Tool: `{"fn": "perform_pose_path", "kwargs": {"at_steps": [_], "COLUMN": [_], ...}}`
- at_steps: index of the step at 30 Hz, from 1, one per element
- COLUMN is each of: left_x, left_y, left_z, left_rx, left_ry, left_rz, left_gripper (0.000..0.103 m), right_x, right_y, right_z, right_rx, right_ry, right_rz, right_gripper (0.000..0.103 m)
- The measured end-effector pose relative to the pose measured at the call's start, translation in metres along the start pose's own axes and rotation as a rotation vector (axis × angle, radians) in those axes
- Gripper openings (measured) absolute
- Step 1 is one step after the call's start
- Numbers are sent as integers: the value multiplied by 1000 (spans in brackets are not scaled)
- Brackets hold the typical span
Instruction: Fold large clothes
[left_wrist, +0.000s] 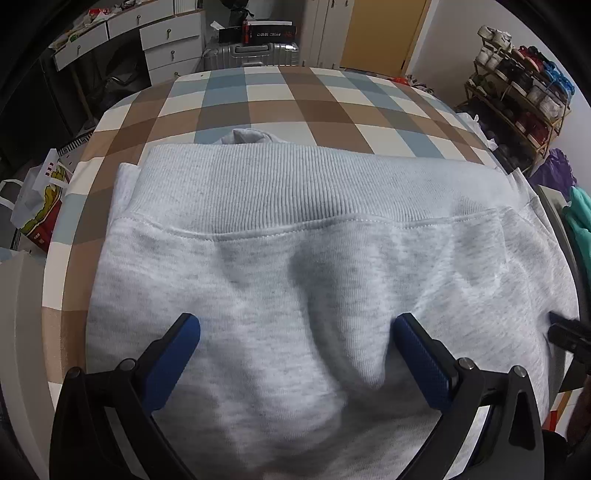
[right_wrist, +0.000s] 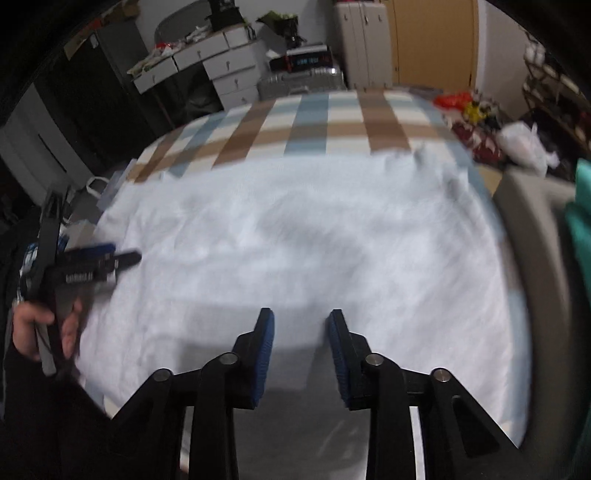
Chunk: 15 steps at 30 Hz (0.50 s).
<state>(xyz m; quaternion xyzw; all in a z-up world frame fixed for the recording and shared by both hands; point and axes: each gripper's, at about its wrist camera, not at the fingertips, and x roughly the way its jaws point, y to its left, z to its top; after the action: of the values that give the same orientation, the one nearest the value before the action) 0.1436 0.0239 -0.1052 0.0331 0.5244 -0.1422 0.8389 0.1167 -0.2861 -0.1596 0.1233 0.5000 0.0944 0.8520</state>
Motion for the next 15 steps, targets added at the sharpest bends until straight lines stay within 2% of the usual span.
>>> {"fn": "perform_pose_path", "kwargs": {"at_steps": [2,3,6,9,10,12,15], "left_x": [0,-1,-17,-58,-69,-78,-68], "left_y": [-1,-1,0,-6,-10,-17,-11], "left_z": [-1,-1,-3,-22,-33,-55,-76], "left_rx": [1,0,-18,29,64,134,145], "left_ry": [-9,-12,-36,-137,-160,-166,-105], "left_rz": [4,5,-14,-56,-43,41,178], "left_gripper": [102,102,101,101,101,101,101], "right_x": [17,17,19,20,20,14,-7], "right_y": [-25,-25,-11,-4,-4,-10,-12], "right_z": [-6,-6,-7,-17,-16,-16,-21], "right_rx": [144,137,75,110,117,144,168], "right_ry": [-20,-51,-64,-128,-130,-140,-188], "right_rz": [94,105,31,21,23,33,25], "right_gripper": [51,51,52,61,60,60,58]}}
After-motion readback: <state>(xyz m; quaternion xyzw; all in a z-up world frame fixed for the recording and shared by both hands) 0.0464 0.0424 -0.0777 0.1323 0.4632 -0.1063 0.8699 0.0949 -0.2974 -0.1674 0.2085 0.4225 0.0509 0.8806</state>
